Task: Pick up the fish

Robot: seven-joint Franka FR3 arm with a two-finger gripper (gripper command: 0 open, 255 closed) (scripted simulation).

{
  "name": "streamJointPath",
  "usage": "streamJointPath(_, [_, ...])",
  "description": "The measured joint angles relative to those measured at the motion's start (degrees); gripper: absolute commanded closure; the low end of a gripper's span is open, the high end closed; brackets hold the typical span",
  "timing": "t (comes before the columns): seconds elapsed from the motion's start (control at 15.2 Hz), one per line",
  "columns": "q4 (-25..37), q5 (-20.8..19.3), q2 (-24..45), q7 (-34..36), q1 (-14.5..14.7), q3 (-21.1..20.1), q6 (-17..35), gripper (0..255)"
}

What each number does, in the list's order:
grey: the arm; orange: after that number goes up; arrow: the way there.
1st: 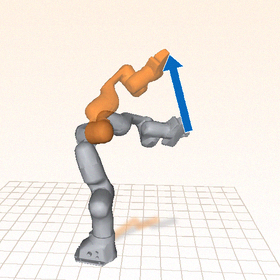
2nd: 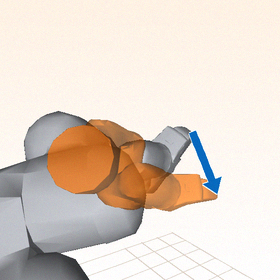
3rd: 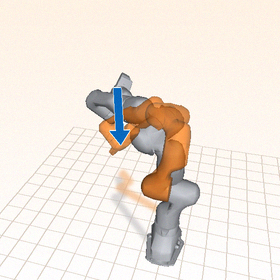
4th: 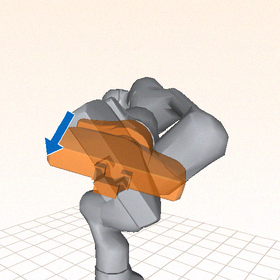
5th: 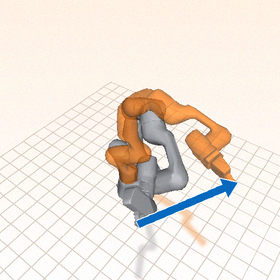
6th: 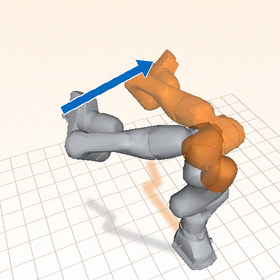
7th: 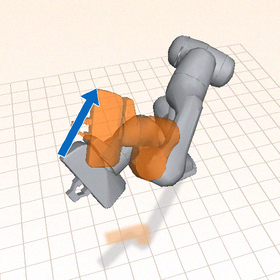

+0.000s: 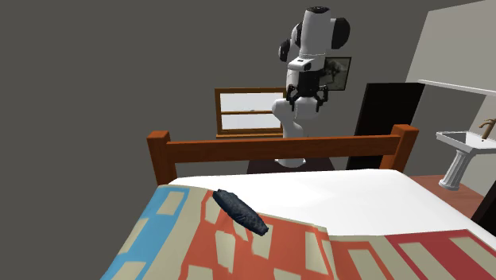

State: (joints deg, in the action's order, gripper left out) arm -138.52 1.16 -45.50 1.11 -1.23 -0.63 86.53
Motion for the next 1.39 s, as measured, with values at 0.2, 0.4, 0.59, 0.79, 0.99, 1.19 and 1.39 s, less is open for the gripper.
streamJointPath(0.2, [-0.2,-1.3,1.3,-2.9,0.1,1.6,1.3,0])
streamJointPath(0.4, [0.8,-4.1,5.6,-9.7,0.2,5.1,4.3,0])
streamJointPath(0.59, [2.8,-6.5,10.3,-17.0,0.5,8.8,6.9,0])
streamJointPath(0.79, [4.6,-8.3,15.5,-24.1,1.0,12.0,10.2,0])
streamJointPath(0.99, [7.9,-9.2,21.8,-31.3,1.6,15.1,13.2,0])
streamJointPath(1.19, [12.4,-9.2,28.5,-38.6,2.2,17.7,15.4,0])
streamJointPath(1.39, [17.1,-8.3,35.5,-45.7,2.7,19.7,17.6,0])
